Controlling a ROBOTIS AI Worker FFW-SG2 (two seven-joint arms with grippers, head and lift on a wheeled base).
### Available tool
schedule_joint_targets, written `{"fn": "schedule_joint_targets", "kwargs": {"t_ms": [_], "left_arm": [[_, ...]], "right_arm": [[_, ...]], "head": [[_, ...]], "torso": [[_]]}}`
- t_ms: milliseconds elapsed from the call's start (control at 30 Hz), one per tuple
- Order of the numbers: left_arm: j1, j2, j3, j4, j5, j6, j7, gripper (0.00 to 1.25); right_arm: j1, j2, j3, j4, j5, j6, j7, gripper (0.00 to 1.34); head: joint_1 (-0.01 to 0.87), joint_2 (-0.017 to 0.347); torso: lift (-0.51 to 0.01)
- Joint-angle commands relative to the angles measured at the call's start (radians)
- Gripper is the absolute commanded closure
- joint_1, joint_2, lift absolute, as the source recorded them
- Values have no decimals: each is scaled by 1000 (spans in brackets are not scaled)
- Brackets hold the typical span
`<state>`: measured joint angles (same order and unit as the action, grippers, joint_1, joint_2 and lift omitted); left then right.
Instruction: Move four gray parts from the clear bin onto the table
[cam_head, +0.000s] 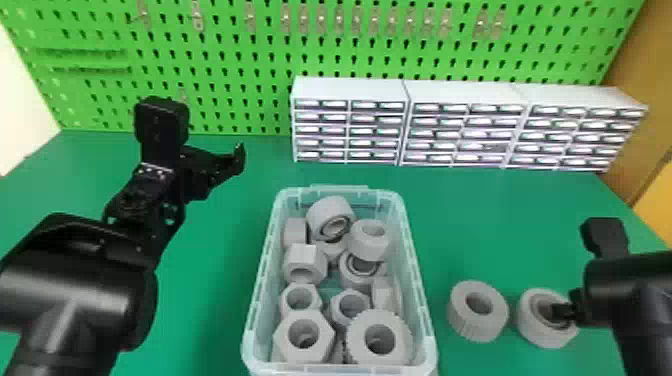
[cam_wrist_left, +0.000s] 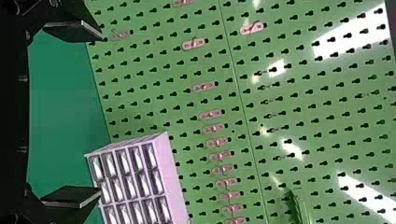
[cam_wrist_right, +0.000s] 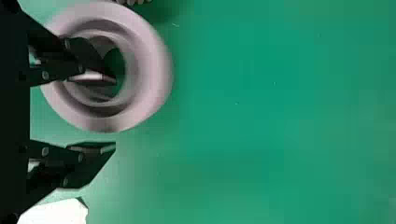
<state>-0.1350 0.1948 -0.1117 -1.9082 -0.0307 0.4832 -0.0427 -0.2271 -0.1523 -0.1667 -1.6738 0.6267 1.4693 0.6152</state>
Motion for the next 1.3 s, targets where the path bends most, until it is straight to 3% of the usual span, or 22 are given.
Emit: {"fn": "schedule_joint_targets", "kwargs": {"t_ms": [0, 567, 800, 967, 1267], "left_arm": [[0, 0, 1, 0, 0, 0, 0, 121], [2, 0, 4, 0, 0, 0, 0, 121], [3, 0, 7, 0, 5, 0, 0, 122], [5, -6, 18, 0, 11, 0, 0, 119], [6, -6, 21, 0, 11, 0, 0, 117]], "right_arm": [[0, -1, 10, 2, 18, -1, 0, 591], [-5, -6, 33, -6, 36, -10, 0, 550], [-18, -15, 81, -78, 99, 11, 0, 525], [-32, -24, 111, -149, 97, 22, 0, 516], [-89, -36, 246, -237, 84, 45, 1, 516]], "head": [[686, 26], [686, 26], [686, 26], [686, 26], [686, 26]], "torso": [[-50], [-50], [-50], [-50], [-50]]}}
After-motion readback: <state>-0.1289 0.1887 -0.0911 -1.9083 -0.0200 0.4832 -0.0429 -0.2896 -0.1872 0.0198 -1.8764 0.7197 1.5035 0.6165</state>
